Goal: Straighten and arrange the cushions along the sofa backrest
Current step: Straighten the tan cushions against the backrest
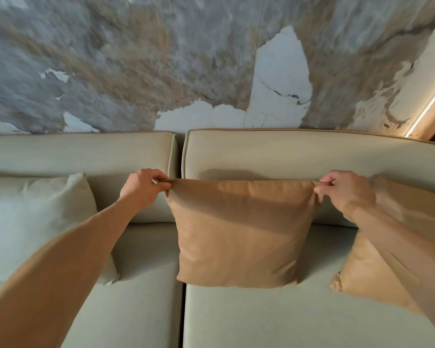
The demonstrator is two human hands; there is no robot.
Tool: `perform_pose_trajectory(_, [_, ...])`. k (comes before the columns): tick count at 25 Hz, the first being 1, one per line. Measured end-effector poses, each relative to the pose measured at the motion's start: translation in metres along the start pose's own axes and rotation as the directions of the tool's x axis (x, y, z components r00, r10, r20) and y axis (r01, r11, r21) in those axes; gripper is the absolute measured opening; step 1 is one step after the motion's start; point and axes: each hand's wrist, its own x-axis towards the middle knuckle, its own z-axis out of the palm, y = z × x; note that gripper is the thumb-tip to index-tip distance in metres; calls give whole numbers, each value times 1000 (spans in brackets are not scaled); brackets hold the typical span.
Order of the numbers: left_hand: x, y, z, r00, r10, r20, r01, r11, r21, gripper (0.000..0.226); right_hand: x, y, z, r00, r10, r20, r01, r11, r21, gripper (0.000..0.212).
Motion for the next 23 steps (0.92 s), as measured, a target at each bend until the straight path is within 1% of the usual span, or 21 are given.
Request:
perform_pose_trajectory(1, [-1,2,0,1000,0,2,0,1000,-15,6,1,4,-5,1000,19,15,-20,1000,21,14])
perform_pose_trajectory(3, [-2,4,5,1000,0,3,0,1000,-14,4,3,10,-14,1000,18,21,-18,1000,14,13])
perform_pose_trajectory(9, [0,15,18,999,3,-49,-3,1000,-2,4,11,7,-5,997,16,-80,-18,1000,-22,16])
perform_pose_trajectory(11, [2,17,18,999,19,-37,-18,1000,21,7,11,10,1,996,16,-90,-17,1000,-7,9])
perform_pose_trajectory(12, [3,17,17,999,16,-29,-16,1000,14,8,9,10,2,997,-8,-79,6,1000,-28,4])
perform_pose_trajectory(14, [5,15,17,1000,3,-11,-3,1000,-5,13,9,10,4,998,-66,-17,63,991,-121,24])
perform_pose_trajectory(15, [7,16,17,1000,-6,-3,6,1000,-5,19,9,10,6,997,-79,13,80,984,-159,34])
perform_pose_trajectory(17, [9,18,19,1000,-20,13,20,1000,3,32,11,11,10,995,-73,63,82,984,-160,49])
perform_pose_trajectory(20, [5,16,24,999,-22,28,21,1000,16,41,2,11,19,991,-90,99,106,981,-162,58])
perform_pose_trajectory(23, [-6,13,31,996,-4,87,-7,993,118,64,-18,10,29,991,-61,120,92,956,-280,65])
